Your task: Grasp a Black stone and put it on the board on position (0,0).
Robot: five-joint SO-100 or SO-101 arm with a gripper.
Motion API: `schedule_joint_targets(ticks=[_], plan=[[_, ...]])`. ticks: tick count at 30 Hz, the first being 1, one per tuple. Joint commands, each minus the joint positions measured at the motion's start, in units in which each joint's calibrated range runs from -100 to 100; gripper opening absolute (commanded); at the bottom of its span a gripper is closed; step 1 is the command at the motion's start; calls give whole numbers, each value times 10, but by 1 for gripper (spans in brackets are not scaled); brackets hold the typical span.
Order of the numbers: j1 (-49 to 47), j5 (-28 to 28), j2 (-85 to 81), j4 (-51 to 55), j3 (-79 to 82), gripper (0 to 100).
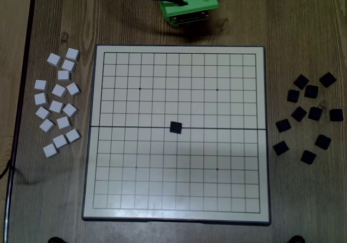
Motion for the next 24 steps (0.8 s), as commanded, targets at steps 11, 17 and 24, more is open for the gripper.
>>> schedule_joint_targets(ticks=[11,17,24], plan=[[3,8,-3,34,8,7],[-2,8,-3,34,8,7],[-2,8,-3,34,8,7]])
